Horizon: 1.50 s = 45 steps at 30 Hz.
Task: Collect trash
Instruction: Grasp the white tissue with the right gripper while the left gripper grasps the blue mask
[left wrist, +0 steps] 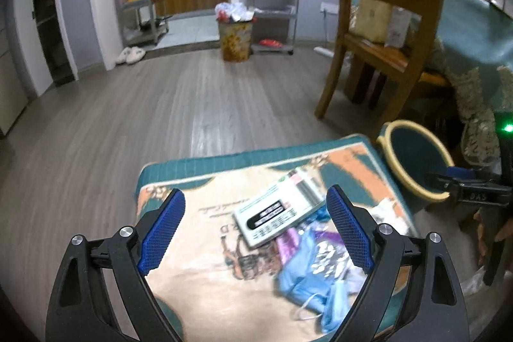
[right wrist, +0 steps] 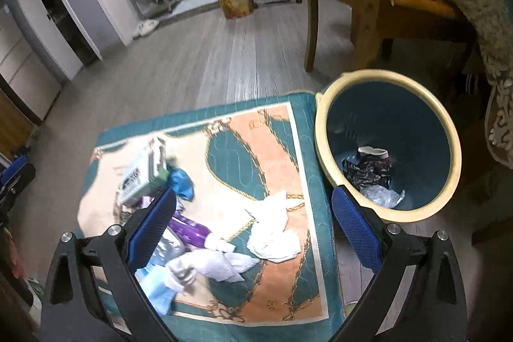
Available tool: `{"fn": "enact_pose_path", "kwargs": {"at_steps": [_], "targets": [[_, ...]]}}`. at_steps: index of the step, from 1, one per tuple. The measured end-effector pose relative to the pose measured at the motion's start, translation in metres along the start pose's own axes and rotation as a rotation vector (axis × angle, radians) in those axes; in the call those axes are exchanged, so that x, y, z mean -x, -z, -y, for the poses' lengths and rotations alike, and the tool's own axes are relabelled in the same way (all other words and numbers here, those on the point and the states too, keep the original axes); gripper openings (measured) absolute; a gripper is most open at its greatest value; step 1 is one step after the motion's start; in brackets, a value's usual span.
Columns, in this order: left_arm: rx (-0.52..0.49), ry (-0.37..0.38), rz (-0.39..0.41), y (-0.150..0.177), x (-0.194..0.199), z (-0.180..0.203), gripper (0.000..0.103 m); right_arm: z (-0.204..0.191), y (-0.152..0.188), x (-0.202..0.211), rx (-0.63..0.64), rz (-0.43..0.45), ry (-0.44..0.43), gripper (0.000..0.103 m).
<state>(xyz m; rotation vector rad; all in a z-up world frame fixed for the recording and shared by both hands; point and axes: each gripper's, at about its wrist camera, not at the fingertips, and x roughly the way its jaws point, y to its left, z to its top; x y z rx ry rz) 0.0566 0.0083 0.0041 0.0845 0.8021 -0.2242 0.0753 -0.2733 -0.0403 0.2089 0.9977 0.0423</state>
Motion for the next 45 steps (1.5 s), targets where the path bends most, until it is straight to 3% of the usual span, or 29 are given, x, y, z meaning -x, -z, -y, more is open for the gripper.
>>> {"fn": "enact_pose_path", "kwargs": {"at_steps": [4,8,18,21,27,34,37,40,42,43,45], "targets": [[0.054,0.002,-0.047,0.006,-0.014,-0.011,0.089,0.005,0.006,-0.021,-0.007,-0.063,0.021,0.096],[0.042,0.005,-0.050,0.007,-0.020,-0.005,0.089,0.010,0.012,-0.041,0.002,-0.118,0.051,0.092],[-0.036,0.073,-0.167,0.038,-0.060,0.029,0.088,0.006,0.026,-0.076,0.059,-0.234,0.053,0.071],[-0.092,0.085,-0.213,0.046,-0.072,0.041,0.080,0.004,0.028,-0.083,0.068,-0.252,0.047,0.066],[-0.105,0.101,-0.311,0.060,-0.095,0.050,0.071,0.003,0.031,-0.096,0.074,-0.296,0.045,0.059],[-0.100,0.084,-0.370,0.069,-0.107,0.050,0.067,0.001,0.032,-0.102,0.077,-0.313,0.048,0.057],[-0.092,0.094,-0.389,0.070,-0.111,0.049,0.061,0.000,0.034,-0.107,0.088,-0.335,0.052,0.051],[-0.085,0.105,-0.413,0.072,-0.114,0.049,0.045,-0.002,0.037,-0.111,0.103,-0.355,0.049,0.033],[-0.089,0.108,-0.412,0.072,-0.113,0.050,0.024,-0.005,0.039,-0.113,0.122,-0.361,0.046,0.027],[-0.092,0.110,-0.400,0.070,-0.111,0.050,0.022,-0.006,0.040,-0.114,0.136,-0.361,0.043,0.019],[-0.101,0.111,-0.374,0.066,-0.107,0.052,0.017,-0.009,0.040,-0.114,0.156,-0.359,0.041,0.013]]}}
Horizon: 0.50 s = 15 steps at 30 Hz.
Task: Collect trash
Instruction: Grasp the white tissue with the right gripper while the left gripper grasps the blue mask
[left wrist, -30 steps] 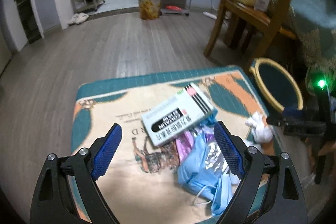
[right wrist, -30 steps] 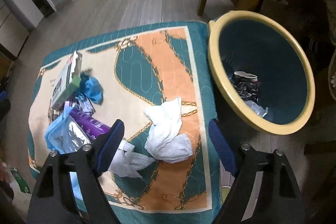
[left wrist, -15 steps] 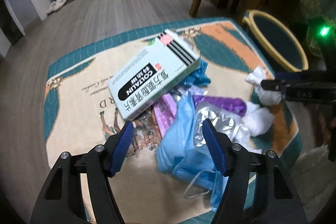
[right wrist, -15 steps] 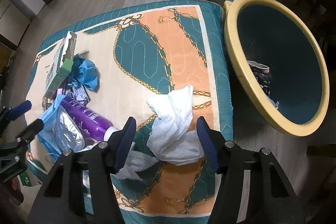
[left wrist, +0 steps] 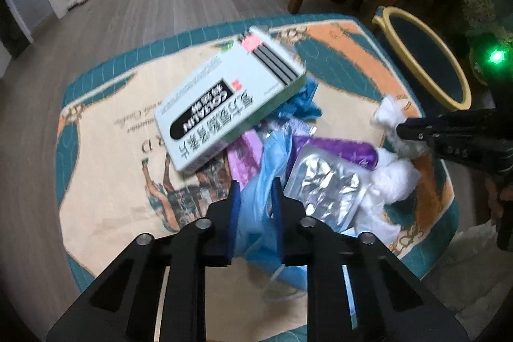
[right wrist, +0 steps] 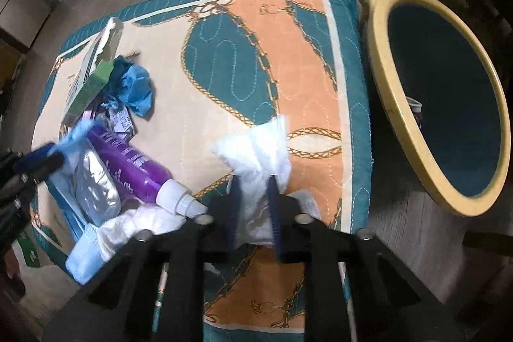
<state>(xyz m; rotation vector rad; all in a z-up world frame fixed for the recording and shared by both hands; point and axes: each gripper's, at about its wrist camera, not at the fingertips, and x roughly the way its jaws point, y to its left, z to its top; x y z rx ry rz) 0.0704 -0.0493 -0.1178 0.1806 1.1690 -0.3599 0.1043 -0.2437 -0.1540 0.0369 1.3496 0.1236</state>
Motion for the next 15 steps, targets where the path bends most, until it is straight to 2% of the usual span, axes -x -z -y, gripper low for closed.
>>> {"fn": "enact_pose_path", "kwargs": {"at_steps": [3,6,8,15], "targets": [[-0.011,-0.001,0.023,-0.003,0.006,0.002,0.014,-0.001,0.001,0.003,0.008,0.018,0.002,0.004],[0.001,0.000,0.057,-0.007,0.019,0.001,0.014,0.001,-0.002,0.012,-0.010,0.050,-0.018,0.004],[0.019,0.006,0.090,-0.012,0.029,-0.001,0.014,0.005,-0.004,0.017,-0.014,0.068,-0.029,0.000],[0.021,0.029,0.186,-0.025,0.057,0.002,0.014,0.011,-0.013,0.034,-0.045,0.127,-0.071,0.000]]}}
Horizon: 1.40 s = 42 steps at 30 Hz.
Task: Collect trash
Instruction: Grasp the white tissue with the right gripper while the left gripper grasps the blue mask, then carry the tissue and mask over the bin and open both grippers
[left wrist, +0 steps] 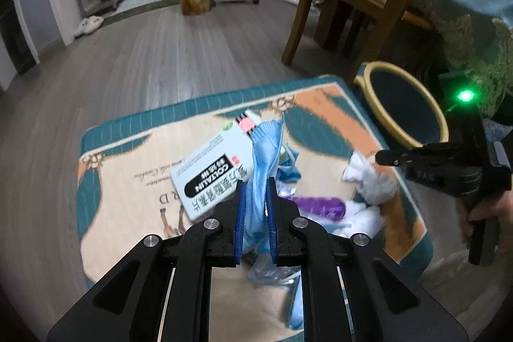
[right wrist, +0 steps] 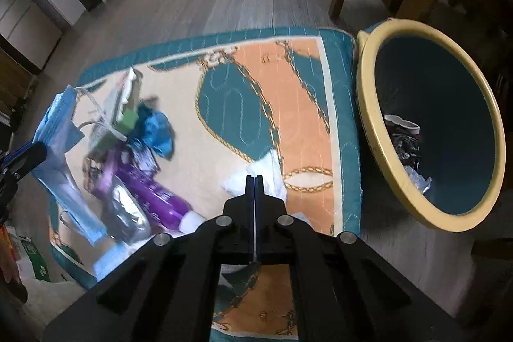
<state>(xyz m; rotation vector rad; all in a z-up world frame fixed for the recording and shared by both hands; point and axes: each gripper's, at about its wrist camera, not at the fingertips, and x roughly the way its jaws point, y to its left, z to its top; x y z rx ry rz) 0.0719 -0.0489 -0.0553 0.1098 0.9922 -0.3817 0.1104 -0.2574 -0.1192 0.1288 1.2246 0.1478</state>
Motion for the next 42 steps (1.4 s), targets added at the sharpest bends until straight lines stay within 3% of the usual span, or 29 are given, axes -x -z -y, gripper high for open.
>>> {"fn": "enact_pose_path", "kwargs": {"at_steps": [5,7,9,13,14,15,29,35,42], "targets": [[-0.002,0.003,0.027,-0.007,0.006,0.001,0.014,0.000,0.006,-0.011,-0.001,-0.065,0.009,0.005],[-0.001,0.000,0.039,-0.010,0.008,0.000,0.014,-0.005,0.009,-0.019,0.023,-0.081,0.034,0.021],[0.006,0.003,0.049,-0.013,0.011,0.000,0.014,-0.007,0.012,-0.023,0.041,-0.093,0.053,0.029],[0.009,0.004,0.065,-0.016,0.015,-0.002,0.014,-0.008,0.017,-0.038,0.052,-0.137,0.065,0.027],[0.010,0.003,0.067,-0.017,0.016,-0.002,0.014,-0.009,0.018,-0.041,0.061,-0.144,0.070,0.022],[0.012,0.002,0.070,-0.018,0.016,-0.002,0.014,-0.010,0.018,-0.042,0.072,-0.146,0.078,0.009],[-0.010,0.012,0.139,-0.038,0.031,0.014,0.014,0.008,-0.026,0.060,-0.037,0.162,-0.109,0.008],[-0.034,0.041,0.171,-0.057,0.030,0.042,0.014,0.030,-0.033,0.096,-0.070,0.260,-0.126,0.008],[-0.096,0.107,0.179,-0.080,0.011,0.094,0.014,0.087,-0.035,0.128,-0.138,0.321,-0.118,0.008]]}}
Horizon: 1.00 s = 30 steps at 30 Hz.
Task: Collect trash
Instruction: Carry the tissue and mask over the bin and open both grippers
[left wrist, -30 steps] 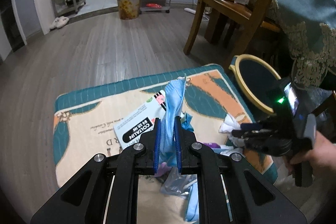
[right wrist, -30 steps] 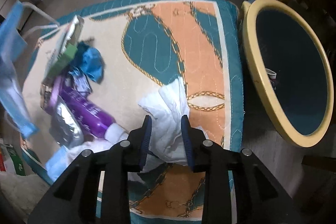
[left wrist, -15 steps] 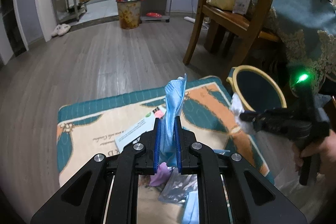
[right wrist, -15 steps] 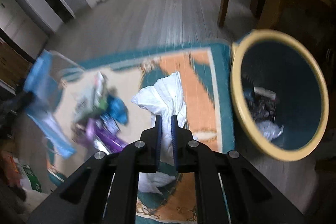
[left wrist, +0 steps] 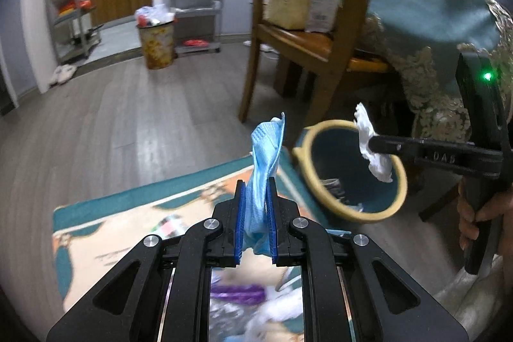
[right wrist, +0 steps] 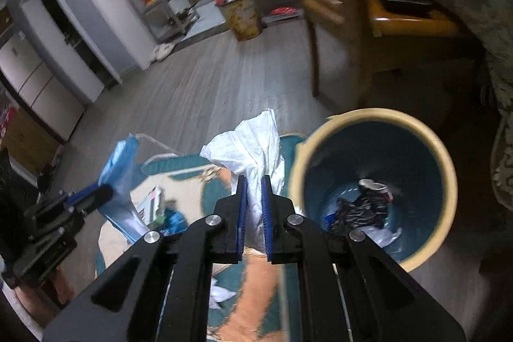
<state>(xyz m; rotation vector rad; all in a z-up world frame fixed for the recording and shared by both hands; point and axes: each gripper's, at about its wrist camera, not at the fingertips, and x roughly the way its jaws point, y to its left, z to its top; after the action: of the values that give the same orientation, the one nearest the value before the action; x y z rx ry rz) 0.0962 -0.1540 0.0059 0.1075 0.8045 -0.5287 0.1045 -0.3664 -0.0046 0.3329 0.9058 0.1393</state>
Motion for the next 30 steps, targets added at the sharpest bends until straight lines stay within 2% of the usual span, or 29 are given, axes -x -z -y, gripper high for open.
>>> {"fn": "enact_pose_path", "kwargs": {"at_steps": [5,12,17,21,23,25,26,27,30], "targets": [[-0.032,0.067,-0.007,-0.014,-0.030,0.040,0.014,0.057,-0.012,0.013,-0.066,0.033,0.071,0.008],[-0.062,0.151,-0.044,-0.021,-0.080,0.088,0.014,0.127,-0.003,0.000,-0.197,-0.019,0.141,0.008],[-0.075,0.170,-0.074,-0.020,-0.112,0.111,0.014,0.152,0.001,-0.009,-0.289,-0.050,0.124,0.009],[-0.073,0.171,-0.084,-0.020,-0.131,0.119,0.014,0.156,0.000,-0.014,-0.288,-0.059,0.121,0.009],[-0.067,0.178,-0.087,-0.019,-0.137,0.120,0.015,0.157,0.000,-0.014,-0.292,-0.059,0.118,0.012],[-0.049,0.176,-0.094,-0.018,-0.143,0.120,0.040,0.155,-0.001,-0.015,-0.300,-0.055,0.131,0.033],[-0.041,0.176,-0.092,-0.018,-0.143,0.118,0.058,0.157,0.000,-0.014,-0.305,-0.050,0.136,0.039],[-0.028,0.172,-0.084,-0.018,-0.142,0.116,0.066,0.158,0.000,-0.013,-0.314,-0.042,0.138,0.045],[-0.017,0.175,-0.076,-0.021,-0.138,0.114,0.066,0.161,0.000,-0.011,-0.326,-0.029,0.141,0.046]]}}
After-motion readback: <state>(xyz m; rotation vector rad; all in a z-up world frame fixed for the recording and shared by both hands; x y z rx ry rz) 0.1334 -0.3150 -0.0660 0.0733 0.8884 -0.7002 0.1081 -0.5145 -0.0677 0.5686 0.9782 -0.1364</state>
